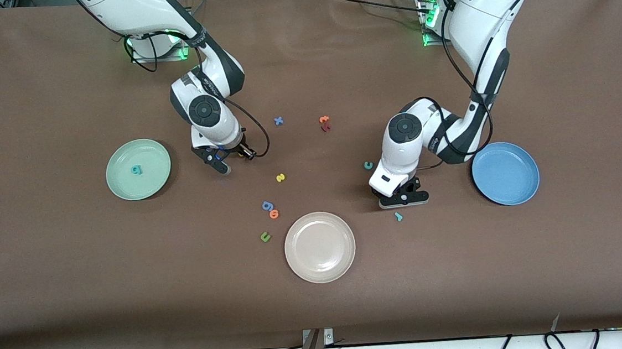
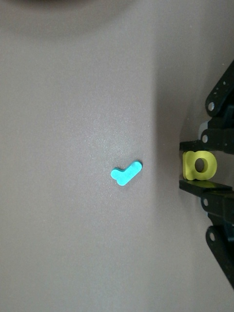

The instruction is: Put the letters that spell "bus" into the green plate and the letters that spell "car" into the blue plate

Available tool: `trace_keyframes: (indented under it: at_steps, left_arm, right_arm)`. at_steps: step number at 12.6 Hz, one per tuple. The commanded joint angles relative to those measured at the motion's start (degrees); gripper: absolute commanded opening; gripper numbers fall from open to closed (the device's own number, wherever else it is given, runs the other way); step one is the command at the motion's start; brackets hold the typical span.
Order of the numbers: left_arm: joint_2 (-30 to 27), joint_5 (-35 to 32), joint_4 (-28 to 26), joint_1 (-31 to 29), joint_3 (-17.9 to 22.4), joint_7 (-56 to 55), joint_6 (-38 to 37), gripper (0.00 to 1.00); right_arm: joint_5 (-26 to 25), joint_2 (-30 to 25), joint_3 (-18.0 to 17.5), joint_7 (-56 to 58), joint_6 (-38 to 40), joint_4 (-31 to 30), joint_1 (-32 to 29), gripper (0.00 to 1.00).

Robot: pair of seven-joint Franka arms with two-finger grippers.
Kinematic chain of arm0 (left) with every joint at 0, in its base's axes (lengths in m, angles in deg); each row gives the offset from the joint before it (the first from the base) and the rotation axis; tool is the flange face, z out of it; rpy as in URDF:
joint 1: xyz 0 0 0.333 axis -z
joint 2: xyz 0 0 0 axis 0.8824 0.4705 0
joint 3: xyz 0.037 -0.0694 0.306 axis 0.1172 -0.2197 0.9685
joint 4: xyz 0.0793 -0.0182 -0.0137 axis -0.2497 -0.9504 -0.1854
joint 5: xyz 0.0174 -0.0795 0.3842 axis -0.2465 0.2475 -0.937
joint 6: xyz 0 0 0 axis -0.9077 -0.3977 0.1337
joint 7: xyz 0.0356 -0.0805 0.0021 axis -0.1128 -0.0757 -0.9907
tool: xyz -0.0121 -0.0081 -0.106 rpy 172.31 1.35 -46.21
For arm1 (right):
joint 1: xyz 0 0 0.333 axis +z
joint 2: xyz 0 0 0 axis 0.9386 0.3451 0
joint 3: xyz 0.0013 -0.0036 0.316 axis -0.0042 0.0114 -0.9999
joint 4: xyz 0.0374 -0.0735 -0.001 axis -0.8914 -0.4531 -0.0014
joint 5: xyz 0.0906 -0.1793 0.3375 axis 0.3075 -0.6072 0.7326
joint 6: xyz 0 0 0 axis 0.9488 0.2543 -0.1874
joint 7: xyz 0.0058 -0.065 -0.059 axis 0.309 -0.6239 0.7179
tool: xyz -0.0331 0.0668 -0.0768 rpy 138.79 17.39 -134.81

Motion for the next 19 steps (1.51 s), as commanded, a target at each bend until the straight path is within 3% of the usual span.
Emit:
trace_keyframes:
  at_steps: [1, 2, 4, 7, 9, 13, 17, 19]
  left_arm:
    - [0.35, -1.11, 0.59, -0.22, 2.37, 7.25, 0.03, 0.12]
    - [0.00, -0.93, 0.59, -0.49, 2.47, 10.33, 0.38, 0.12]
    - [-0.88, -1.02, 0.59, -1.28, 2.73, 12.73, 0.65, 0.12]
    - [-2.46, -1.02, -0.20, -2.94, 2.65, 17.37, 0.56, 0.12]
    - [-3.25, 1.16, -0.55, -4.79, 2.65, 23.51, 0.56, 0.12]
    - [-7.82, 15.73, -3.89, -6.38, 5.01, 44.14, -0.84, 0.15]
    - [-12.30, 22.71, -6.17, -8.48, 7.22, 57.97, -7.16, 0.18]
    - [-13.97, 22.71, -6.70, -10.15, 8.26, 62.46, -11.89, 0.18]
  right_arm:
    - [-1.96, -0.04, 0.74, -0.86, -0.71, -0.88, 0.46, 0.19]
    - [-1.96, -0.04, 0.65, -0.86, -0.62, -0.88, 0.46, 0.13]
    - [-2.05, -0.56, 0.74, -0.42, -0.10, -0.71, 0.46, 0.13]
    - [-4.49, -4.51, 1.70, 4.12, 7.96, 0.70, 0.20, 0.13]
    - [-5.39, -7.59, 5.56, 13.06, 13.86, 1.23, 0.19, 0.13]
    - [-5.30, -10.85, 16.70, 34.77, 20.99, 0.97, 0.11, 0.14]
    - [-4.43, -10.16, 26.56, 51.14, 20.92, -2.54, -0.42, 0.14]
    - [-2.33, -6.82, 27.46, 54.76, 17.59, -3.78, -2.34, 0.16]
